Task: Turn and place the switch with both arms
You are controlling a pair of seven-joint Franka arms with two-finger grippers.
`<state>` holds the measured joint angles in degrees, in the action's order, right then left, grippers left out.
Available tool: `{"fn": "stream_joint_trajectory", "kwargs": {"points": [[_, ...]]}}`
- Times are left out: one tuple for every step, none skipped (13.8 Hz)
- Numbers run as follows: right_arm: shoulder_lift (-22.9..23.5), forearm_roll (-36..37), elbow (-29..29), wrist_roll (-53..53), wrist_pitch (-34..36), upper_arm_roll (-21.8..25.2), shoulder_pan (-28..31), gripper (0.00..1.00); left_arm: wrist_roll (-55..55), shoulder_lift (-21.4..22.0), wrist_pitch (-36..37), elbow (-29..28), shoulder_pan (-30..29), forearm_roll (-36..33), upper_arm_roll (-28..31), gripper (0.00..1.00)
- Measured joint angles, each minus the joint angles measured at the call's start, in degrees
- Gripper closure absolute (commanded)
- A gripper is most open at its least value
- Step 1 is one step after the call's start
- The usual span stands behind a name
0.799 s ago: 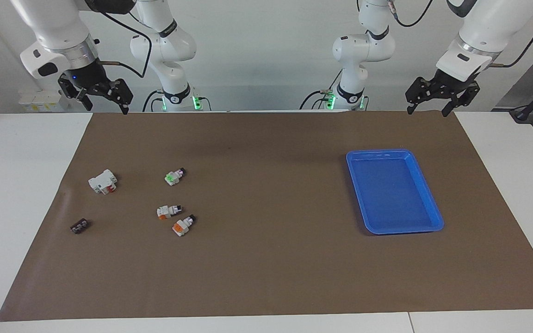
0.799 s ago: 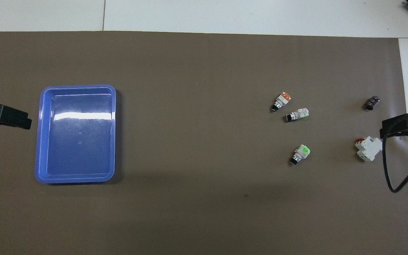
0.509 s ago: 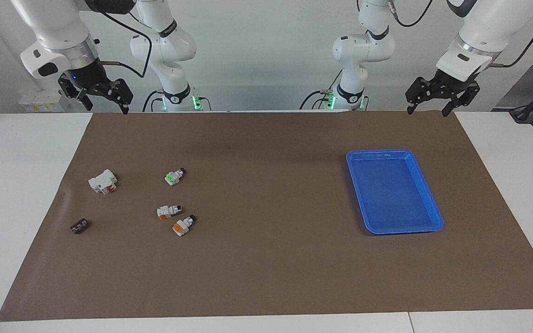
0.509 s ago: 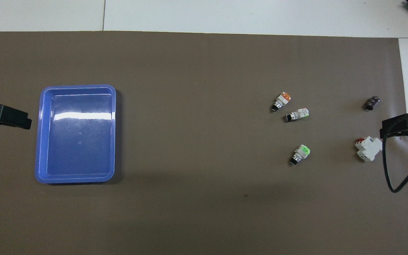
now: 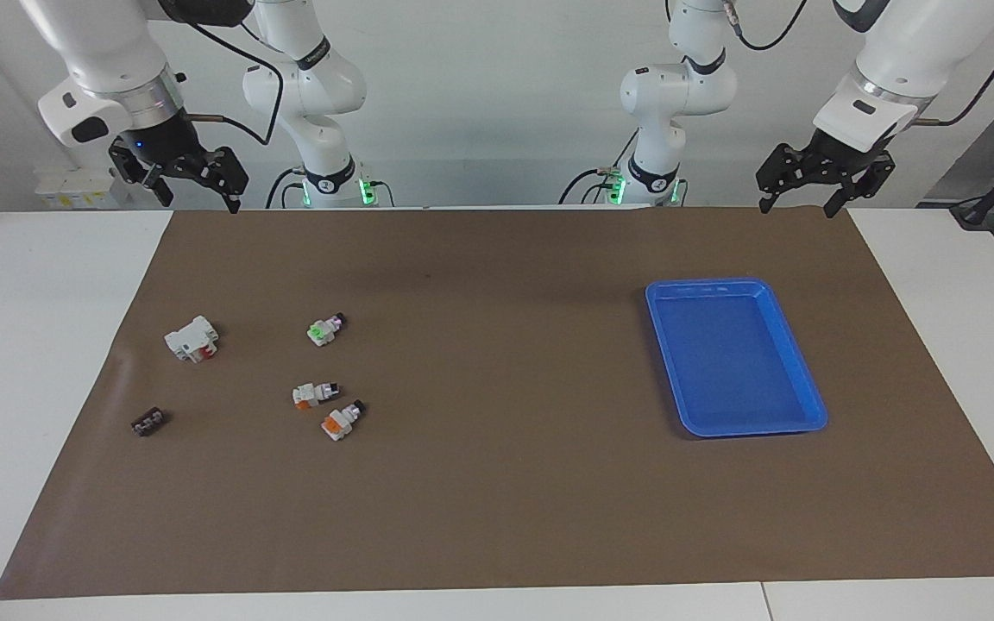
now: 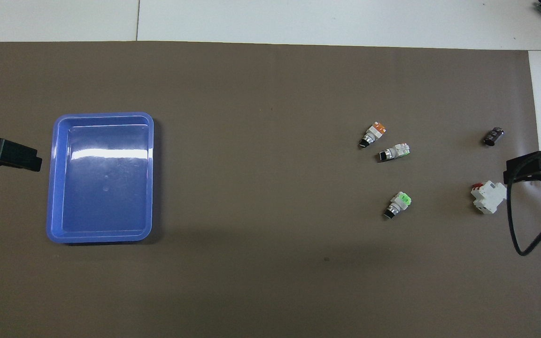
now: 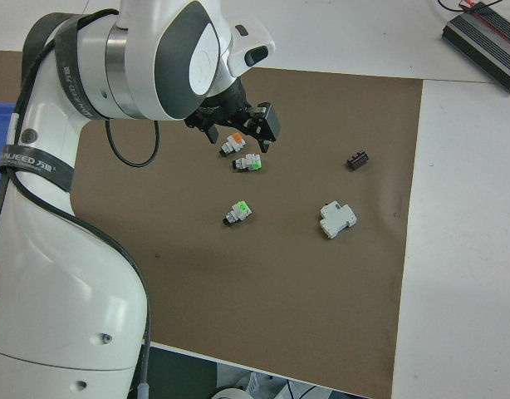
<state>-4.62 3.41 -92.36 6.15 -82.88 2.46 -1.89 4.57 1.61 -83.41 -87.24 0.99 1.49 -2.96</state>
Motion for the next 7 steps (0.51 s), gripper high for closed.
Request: {"fn": "stream_joint_trajectory", "kwargs": {"points": [[-0.09,0.0,-0.2,0.0,0.01,-0.01,0.0,0.0,0.0,0.0,0.0,0.0,0.0,0.0,0.0,0.0],[-0.18,0.0,-0.35,0.0,0.02,-0.01,0.0,0.0,0.0,0.0,0.0,0.0,0.0,0.0,0.0,0.0],[-0.26,0.0,-0.48,0.0,0.02,-0.01,0.0,0.0,0.0,0.0,0.0,0.0,0.0,0.0,0.0,0.0],[-0.31,0.0,-0.56,0.0,0.02,-0.01,0.0,0.0,0.0,0.0,0.0,0.0,0.0,0.0,0.0,0.0],[-0.34,0.0,-0.64,-0.01,0.02,-0.01,0.0,0.0,0.0,0.0,0.0,0.0,0.0,0.0,0.0,0.0],[-0.39,0.0,-0.85,-0.03,0.02,-0.01,0.0,0.0,0.0,0.0,0.0,0.0,0.0,0.0,0.0,0.0],[-0.56,0.0,-1.32,-0.03,0.02,-0.01,0.0,0.0,0.0,0.0,0.0,0.0,0.0,0.0,0.0,0.0]]}}
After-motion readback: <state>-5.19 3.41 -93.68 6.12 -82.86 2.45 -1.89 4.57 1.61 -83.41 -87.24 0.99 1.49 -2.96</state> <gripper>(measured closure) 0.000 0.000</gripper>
